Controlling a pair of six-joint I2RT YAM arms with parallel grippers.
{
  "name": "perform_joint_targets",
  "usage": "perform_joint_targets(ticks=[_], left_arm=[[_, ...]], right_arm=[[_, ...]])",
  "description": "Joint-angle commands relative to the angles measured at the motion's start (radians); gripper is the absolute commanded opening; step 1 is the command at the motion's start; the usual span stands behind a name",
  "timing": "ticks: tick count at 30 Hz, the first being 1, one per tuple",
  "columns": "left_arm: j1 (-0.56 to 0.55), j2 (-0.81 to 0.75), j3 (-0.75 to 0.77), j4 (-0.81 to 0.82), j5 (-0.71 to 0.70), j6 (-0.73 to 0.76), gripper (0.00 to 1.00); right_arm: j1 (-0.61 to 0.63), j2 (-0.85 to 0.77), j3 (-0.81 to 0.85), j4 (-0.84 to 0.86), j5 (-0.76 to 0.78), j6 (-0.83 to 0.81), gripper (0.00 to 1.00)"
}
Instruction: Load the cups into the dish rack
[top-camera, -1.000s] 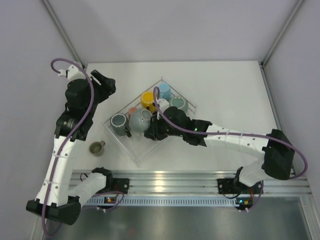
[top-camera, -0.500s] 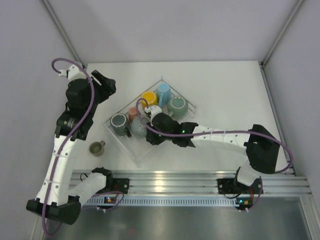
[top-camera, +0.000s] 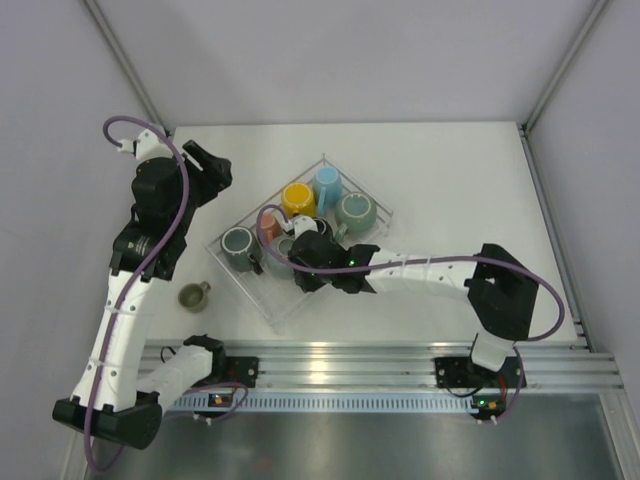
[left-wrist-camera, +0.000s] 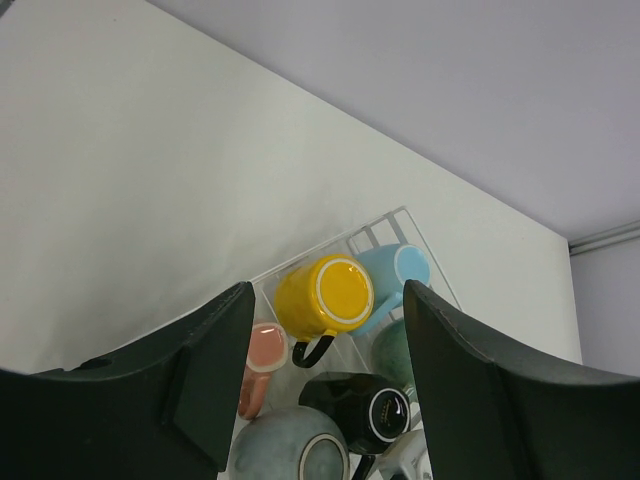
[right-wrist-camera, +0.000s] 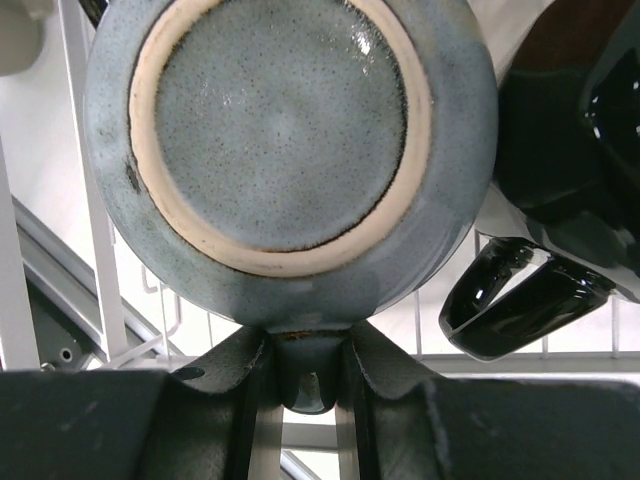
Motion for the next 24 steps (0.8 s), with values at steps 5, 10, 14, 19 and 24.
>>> perform_joint_targets(ticks=[5, 10, 14, 19, 24], left_arm=[[0.005, 0.001, 0.045, 0.015, -0.011, 0.013, 0.67], [0.005, -0.001, 0.046, 0.013, -0.005, 0.01, 0.67], [0.005, -0.001, 0.045, 0.015, -0.004, 0.005, 0.67], [0.005, 0.001, 0.046, 0.018, 0.001, -0.001, 0.67], [0.005, 0.009, 0.039, 0.024, -0.005, 0.005, 0.67]], right_arm=[[0.013, 0.007, 0.122, 0.002, 0.106, -0.024, 0.0], [0.013, 0.022, 0.15, -0.046, 0.109, -0.027, 0.05], [0.016, 0.005, 0.156, -0.064, 0.107, -0.041, 0.09], [0.027, -0.024, 0.153, -0.075, 0.12, -0.06, 0.19], [0.033, -0.038, 0.152, -0.071, 0.101, -0.06, 0.23]])
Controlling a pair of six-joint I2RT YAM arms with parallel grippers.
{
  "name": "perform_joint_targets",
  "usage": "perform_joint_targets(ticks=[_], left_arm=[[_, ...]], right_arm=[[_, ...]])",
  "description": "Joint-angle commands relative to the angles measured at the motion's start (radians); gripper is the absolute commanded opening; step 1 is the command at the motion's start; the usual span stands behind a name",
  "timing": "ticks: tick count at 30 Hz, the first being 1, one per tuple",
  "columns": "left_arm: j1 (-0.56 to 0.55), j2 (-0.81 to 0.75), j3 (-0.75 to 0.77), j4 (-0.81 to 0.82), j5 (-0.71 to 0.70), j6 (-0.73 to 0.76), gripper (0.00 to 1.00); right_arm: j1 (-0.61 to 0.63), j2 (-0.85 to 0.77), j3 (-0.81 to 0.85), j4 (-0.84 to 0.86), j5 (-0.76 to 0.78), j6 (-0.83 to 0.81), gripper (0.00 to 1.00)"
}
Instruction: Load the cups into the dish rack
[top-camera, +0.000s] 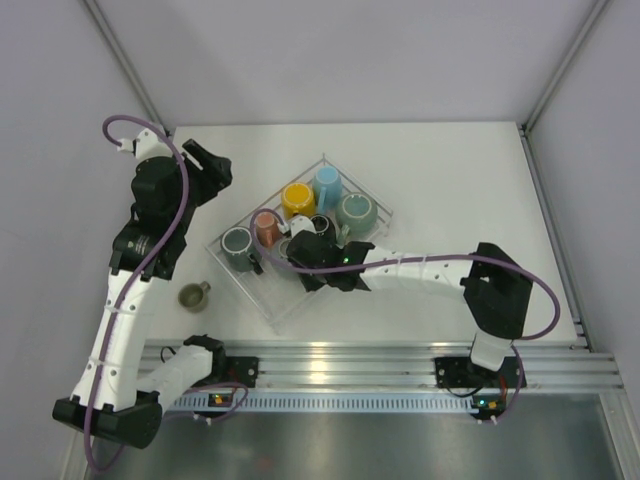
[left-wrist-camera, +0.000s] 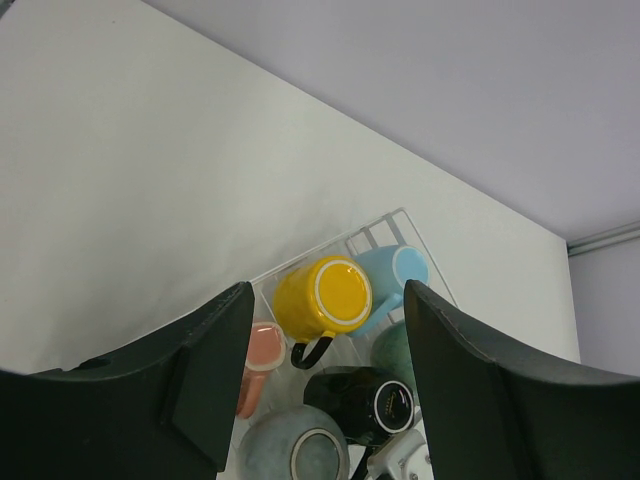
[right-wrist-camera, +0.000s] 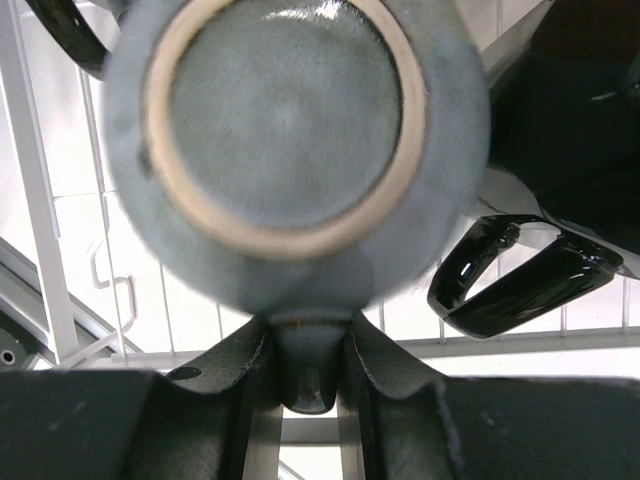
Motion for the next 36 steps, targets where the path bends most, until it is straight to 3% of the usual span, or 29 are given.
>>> perform_joint_targets(ticks=[1, 6, 14, 20, 26, 29, 36], left_arm=[[0.005, 0.003, 0.029, 0.025, -0.009, 0.007, 0.67], [0.005, 0.008, 0.015, 0.026, -0.014, 0.003, 0.67], [0.005, 0.014, -0.031, -0.009, -0.098, -0.074, 0.65], [0.034, 0.075, -0.031, -0.096, -0.083, -0.154, 0.64], [0.146, 0.117, -0.014, -0.234, -0.014, -0.25, 0.63], [0.291, 0.131, -0.026, -0.332, 0.008, -0.304, 0.6], [0.376, 0.138, -0.023, -0.459, -0.155, -0.35, 0.57]], right_arm=[[0.024, -0.076, 0.074, 0.063, 0.026, -0.015, 0.23], [0.026, -0.079, 0.072, 0.061, 0.02, -0.003, 0.31], [0.027, -0.109, 0.083, 0.037, 0.009, 0.0, 0.29], [0.029, -0.184, 0.08, -0.003, 0.006, 0.008, 0.29], [0.029, -0.302, 0.017, 0.009, -0.025, 0.012, 0.29], [0.029, -0.382, -0.036, 0.046, -0.027, 0.011, 0.3], [0.024, -0.533, -0.149, 0.087, -0.037, -0.017, 0.32]])
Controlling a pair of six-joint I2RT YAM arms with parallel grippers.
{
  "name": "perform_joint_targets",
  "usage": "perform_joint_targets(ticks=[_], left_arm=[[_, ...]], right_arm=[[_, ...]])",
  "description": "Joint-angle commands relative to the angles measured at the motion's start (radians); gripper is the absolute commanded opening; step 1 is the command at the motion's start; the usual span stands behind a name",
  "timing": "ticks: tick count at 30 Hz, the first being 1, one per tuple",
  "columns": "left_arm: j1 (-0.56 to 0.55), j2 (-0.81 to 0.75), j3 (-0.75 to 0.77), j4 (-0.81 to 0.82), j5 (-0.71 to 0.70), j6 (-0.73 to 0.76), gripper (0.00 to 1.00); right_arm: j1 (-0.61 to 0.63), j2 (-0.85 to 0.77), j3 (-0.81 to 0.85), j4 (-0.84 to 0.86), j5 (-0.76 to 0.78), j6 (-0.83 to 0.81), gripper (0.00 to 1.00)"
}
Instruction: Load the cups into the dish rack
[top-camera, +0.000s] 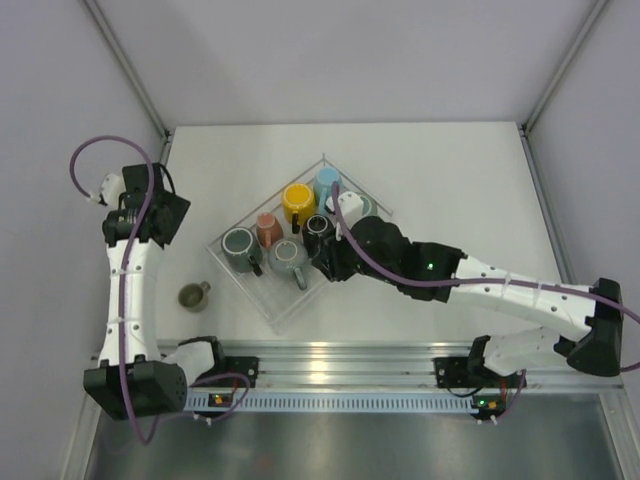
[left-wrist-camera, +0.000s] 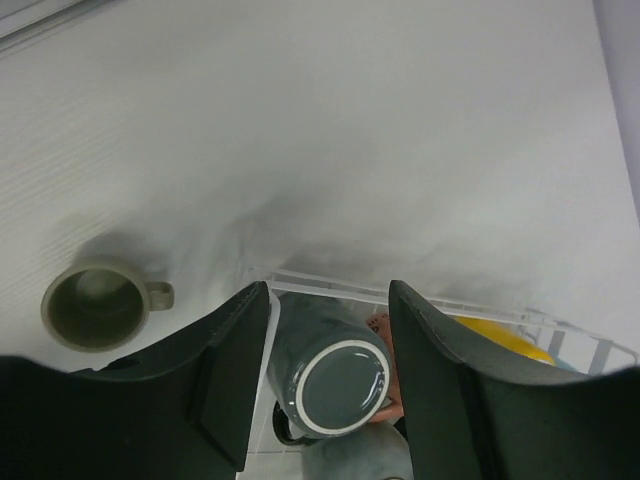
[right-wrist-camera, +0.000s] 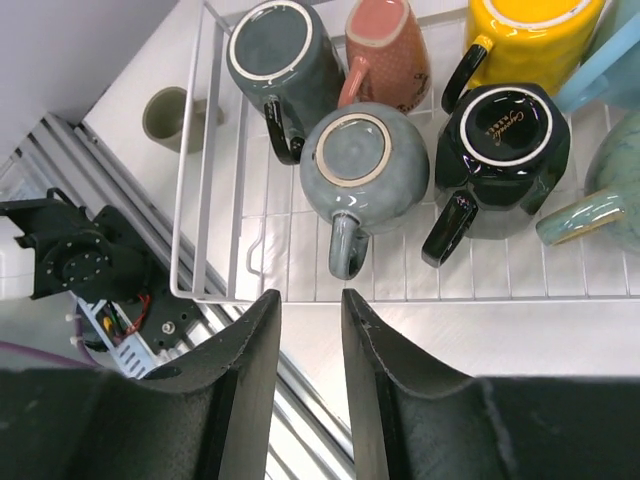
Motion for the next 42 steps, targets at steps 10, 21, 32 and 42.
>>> perform_joint_targets(ticks=[10, 21, 32, 42], left_arm=[[0.135, 0.016, -0.168, -0.128, 0.014, -0.143, 0.52], [0.189, 0.073, -0.254, -0.172, 0.035, -0.261, 0.51], [0.189, 0.193, -0.36, -0.107, 0.077, -0.336, 0.53], [0.191, 0.269, -0.377, -0.066, 0.023, -0.368, 0.54]], right_arm=[[-0.028, -0.27, -0.208, 0.128, -0.025, -0.029, 0.41], [-0.065, -0.331, -0.273, 0.15, -0.063, -0.06, 0.44], [-0.095, -0.362, -0.288, 0.138, -0.065, -0.072, 0.45], [-0.112, -0.38, -0.29, 0.122, -0.068, -0.085, 0.45]])
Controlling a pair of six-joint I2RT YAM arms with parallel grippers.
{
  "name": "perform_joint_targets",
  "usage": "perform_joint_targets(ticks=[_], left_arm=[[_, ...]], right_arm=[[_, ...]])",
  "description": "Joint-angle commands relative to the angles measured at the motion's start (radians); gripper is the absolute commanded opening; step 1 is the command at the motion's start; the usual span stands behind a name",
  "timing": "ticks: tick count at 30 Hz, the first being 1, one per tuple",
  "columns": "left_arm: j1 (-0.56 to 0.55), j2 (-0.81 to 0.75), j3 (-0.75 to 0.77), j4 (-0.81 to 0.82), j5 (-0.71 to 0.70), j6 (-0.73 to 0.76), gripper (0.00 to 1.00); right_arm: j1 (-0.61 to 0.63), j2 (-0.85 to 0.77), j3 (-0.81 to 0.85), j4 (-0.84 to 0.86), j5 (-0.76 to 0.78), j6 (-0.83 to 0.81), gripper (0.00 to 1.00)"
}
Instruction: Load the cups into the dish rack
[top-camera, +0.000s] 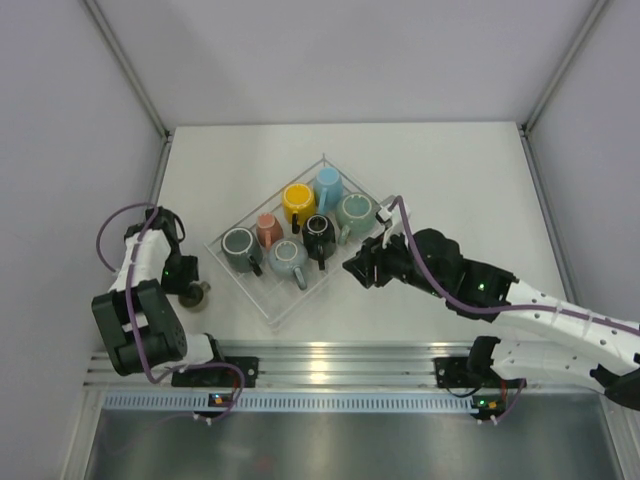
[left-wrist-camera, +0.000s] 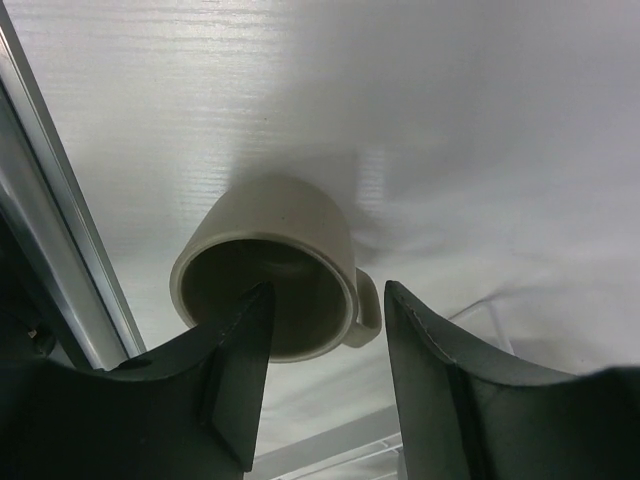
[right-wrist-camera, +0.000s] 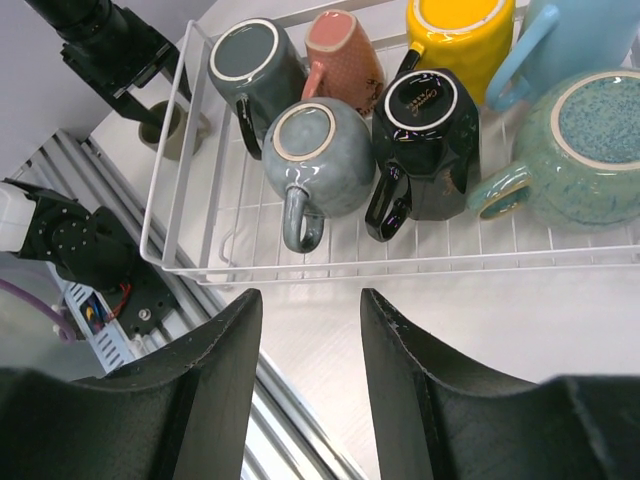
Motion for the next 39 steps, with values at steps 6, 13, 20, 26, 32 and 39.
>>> perform_joint_targets(ticks=[6, 13, 20, 26, 32, 39], left_arm=[[0.023, 0.041, -0.047, 0.053, -0.043, -0.04, 0.45], [0.056, -0.004, -0.051, 0.105, -0.036, -0.006, 0.05], [0.064, -0.134, 0.03, 0.189, 0.007, 0.129, 0.0], [0.064, -0.271, 0.166, 0.295, 0.042, 0.3, 0.0], [0.063, -0.413, 0.13, 0.681, 0.504, 0.44, 0.0], [0.055, -0.409, 0.024, 1.225, 1.002, 0.17, 0.0]], right_arm=[[-0.02, -0.023, 0.019, 0.008, -0.012, -0.019, 0.45], [-0.019, -0.022, 0.039, -0.007, -0.022, -0.016, 0.45], [-0.02, 0.006, 0.064, 0.002, -0.071, -0.004, 0.45], [-0.02, 0.043, 0.119, 0.001, -0.127, 0.001, 0.46], [-0.071, 0.093, 0.209, 0.016, -0.296, 0.019, 0.66], [-0.23, 0.19, 0.308, 0.134, -0.604, 0.082, 0.88]])
